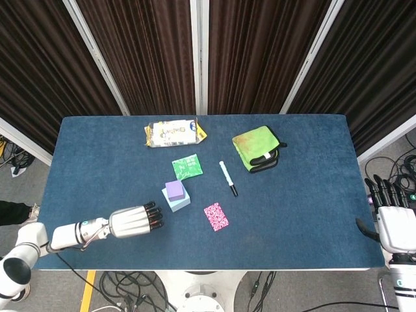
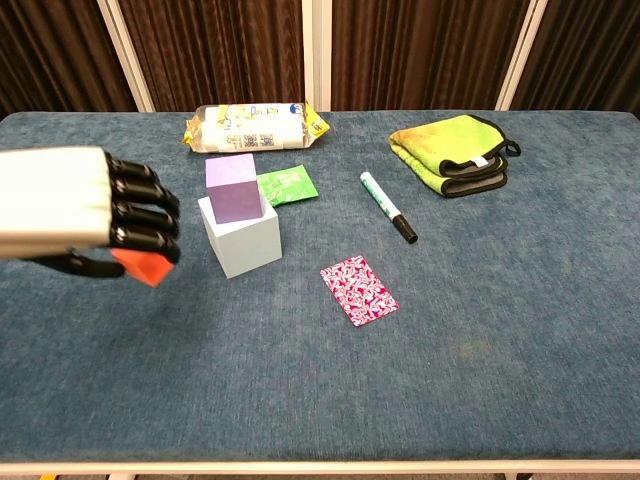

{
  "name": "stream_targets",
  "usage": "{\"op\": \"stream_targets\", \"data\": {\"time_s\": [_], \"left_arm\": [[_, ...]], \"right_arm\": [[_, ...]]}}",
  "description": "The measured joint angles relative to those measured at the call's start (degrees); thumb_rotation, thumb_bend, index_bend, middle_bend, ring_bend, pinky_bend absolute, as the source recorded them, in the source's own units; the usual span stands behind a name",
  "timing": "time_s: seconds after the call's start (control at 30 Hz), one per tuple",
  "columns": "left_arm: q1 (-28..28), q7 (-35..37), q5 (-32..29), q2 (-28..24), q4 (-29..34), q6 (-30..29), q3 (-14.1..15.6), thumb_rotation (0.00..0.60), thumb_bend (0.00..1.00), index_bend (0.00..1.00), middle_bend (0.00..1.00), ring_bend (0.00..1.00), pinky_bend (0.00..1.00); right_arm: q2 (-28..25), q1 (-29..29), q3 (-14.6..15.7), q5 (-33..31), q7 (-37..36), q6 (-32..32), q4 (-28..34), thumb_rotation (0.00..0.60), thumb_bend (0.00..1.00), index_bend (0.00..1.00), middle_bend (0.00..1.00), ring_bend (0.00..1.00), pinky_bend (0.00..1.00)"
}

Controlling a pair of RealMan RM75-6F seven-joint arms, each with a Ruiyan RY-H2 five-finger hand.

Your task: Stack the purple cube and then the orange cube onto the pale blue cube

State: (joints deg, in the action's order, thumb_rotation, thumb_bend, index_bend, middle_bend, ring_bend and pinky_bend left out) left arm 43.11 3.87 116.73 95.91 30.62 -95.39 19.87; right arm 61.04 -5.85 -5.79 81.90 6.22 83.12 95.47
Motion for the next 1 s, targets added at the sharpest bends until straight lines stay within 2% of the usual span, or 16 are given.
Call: {"op": "stream_targets", "data": {"time_s": [0.17,0.4,0.77,0.87,1.0], "left_arm": [[1.38,-1.86,-0.56,-5.24,5.14,1.24,-0.92,0.600,0.28,0.45,0.58,0.37,0.46],[3.93,-2.57,-2.62,-10.97,10.87,4.64,-3.79,0.600,0.28,0.45,0.58,0.37,0.46],[8.06,-3.22,-2.87,-15.00,17.39,8.63,-6.74,0.600,0.28,0.45,0.58,0.37,0.46],[8.42,-2.74,-4.37,-15.92,21.58,11.10,-7.50,0.600,0.28,0.45,0.58,0.37,0.45],[9.29,-3.99,-7.07,-17.97,30.83,16.24,-9.07,0.600,0.28,0.45,0.58,0.37,0.45]], "right_arm": [[-0.13,-0.03,0.02,0.22,0.34,0.19,0.42,0.600,0.18,0.00,0.00,0.00,0.00],[-0.38,0.03,-0.05,0.11,0.90,0.40,1.04,0.600,0.18,0.00,0.00,0.00,0.00],[-0.28,-0.05,0.03,-0.02,1.05,0.15,0.80,0.600,0.18,0.00,0.00,0.00,0.00],[-0.27,-0.09,0.03,-0.23,0.89,-0.12,0.54,0.600,0.18,0.00,0.00,0.00,0.00],[-0.14,-0.19,0.19,-0.26,0.86,-0.49,0.30,0.600,0.18,0.00,0.00,0.00,0.00]]}}
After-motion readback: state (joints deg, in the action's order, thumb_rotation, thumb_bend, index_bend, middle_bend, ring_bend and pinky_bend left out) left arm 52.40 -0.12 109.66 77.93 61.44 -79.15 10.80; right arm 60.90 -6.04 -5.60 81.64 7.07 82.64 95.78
